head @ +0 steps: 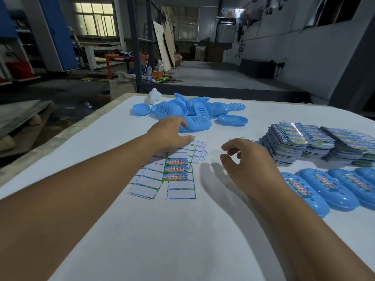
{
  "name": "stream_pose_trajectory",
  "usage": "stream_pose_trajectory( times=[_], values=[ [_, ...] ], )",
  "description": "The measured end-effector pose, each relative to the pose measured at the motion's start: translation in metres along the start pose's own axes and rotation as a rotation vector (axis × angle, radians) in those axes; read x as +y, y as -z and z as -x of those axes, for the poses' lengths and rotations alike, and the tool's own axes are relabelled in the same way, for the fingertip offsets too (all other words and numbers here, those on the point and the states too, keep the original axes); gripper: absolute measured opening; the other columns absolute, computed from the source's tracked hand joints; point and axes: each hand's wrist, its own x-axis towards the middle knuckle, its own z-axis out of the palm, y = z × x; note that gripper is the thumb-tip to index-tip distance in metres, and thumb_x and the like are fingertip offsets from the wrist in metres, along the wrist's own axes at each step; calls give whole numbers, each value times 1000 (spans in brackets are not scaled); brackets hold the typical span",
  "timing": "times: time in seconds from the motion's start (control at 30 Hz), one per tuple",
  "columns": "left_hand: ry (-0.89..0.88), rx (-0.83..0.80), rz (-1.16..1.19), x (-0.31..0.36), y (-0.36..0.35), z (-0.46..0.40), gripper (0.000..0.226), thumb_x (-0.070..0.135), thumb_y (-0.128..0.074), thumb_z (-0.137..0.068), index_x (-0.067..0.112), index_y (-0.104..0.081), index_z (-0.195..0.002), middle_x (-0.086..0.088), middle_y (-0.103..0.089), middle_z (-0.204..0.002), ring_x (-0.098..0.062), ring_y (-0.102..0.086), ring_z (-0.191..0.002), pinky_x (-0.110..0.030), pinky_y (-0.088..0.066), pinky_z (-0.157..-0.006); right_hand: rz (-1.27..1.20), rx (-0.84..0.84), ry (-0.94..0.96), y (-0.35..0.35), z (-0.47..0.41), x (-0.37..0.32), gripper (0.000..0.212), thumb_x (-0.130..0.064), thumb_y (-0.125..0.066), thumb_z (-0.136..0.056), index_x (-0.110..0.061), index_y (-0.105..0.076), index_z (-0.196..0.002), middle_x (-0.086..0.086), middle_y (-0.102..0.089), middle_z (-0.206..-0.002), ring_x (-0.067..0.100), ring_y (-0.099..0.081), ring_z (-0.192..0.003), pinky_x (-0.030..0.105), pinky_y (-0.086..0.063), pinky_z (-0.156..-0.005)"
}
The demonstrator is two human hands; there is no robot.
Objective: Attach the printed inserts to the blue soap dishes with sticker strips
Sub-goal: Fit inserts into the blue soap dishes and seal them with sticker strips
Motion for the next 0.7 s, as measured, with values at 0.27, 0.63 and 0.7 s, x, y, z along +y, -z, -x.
stream_pose_trajectory(
  times=[0.27,0.63,0.7],
  values=[
    [65,68,-105,17,-24,-31,67,57,-66,-83,33,-43,-141,-5,-52,-134,-27,-50,-120,-42,-47,-93,-18,39,-6,0,2,5,22,-29,-66,-93,-28,-69,-115,-11,-66,-102,15,-59,-98,36,-49,-91],
    [56,164,-95,22,-25,-31,51,59,-67,-82,29,-54,-121,0,-57,-123,-24,-52,-114,-44,-47,-94,-31,47,-9,-2,-3,4,22,-29,-66,-93,-28,-69,-115,-10,-66,-102,16,-60,-97,40,-50,-92],
    [60,164,-110,23,-25,-34,56,62,-67,-80,28,-53,-122,-1,-55,-124,-24,-51,-115,-44,-47,-94,-34,45,-13,-2,-1,4,22,-29,-66,-93,-28,-68,-114,-11,-65,-102,15,-59,-97,40,-50,-92]
  ],
)
